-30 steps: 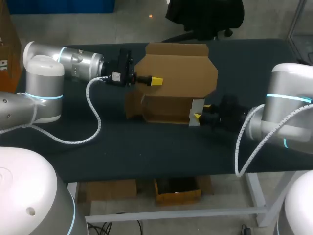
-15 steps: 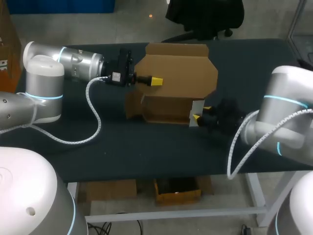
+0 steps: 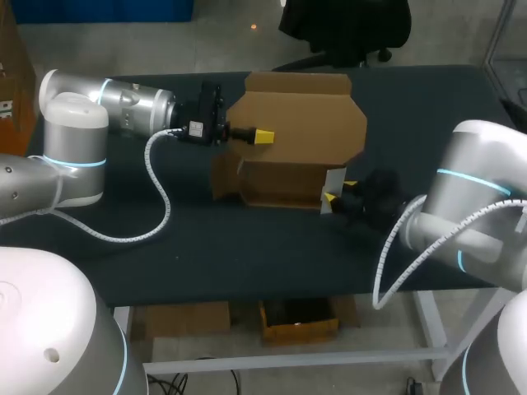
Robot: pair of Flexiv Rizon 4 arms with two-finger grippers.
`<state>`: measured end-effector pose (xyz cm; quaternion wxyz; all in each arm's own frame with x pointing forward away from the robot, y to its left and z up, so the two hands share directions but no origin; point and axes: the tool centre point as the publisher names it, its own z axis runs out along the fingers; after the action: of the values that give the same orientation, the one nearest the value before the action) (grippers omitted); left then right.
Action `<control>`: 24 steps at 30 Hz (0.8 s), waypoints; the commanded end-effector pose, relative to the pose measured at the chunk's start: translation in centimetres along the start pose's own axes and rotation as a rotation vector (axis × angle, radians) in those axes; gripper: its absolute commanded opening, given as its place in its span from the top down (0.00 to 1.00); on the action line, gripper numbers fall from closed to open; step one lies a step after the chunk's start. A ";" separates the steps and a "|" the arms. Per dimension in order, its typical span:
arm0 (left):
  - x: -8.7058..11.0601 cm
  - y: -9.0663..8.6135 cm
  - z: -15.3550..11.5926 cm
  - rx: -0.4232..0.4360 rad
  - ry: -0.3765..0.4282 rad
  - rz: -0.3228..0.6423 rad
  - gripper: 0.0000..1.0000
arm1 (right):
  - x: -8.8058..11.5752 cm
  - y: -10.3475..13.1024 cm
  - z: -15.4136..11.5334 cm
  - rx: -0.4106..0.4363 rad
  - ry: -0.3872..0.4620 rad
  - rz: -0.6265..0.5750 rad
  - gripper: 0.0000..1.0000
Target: Assemble the packaging by folding the flat box into shape, placing the metal phone stand inside, and closing the box properly
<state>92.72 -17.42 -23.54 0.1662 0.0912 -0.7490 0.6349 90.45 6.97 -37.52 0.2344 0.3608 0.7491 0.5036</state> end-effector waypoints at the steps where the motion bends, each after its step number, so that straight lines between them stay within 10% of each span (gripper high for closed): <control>1: -0.2 0.3 0.1 0.000 0.003 0.000 1.00 | 0.6 -0.1 0.2 -0.010 -0.256 0.006 0.49; 24: -0.2 0.3 0.1 0.000 0.003 0.000 1.00 | -0.1 -0.2 -0.1 -0.047 -0.429 0.094 0.55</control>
<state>92.73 -17.44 -23.54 0.1661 0.0912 -0.7490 0.6349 90.50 6.43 -37.29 0.2702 0.4208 0.7032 0.5054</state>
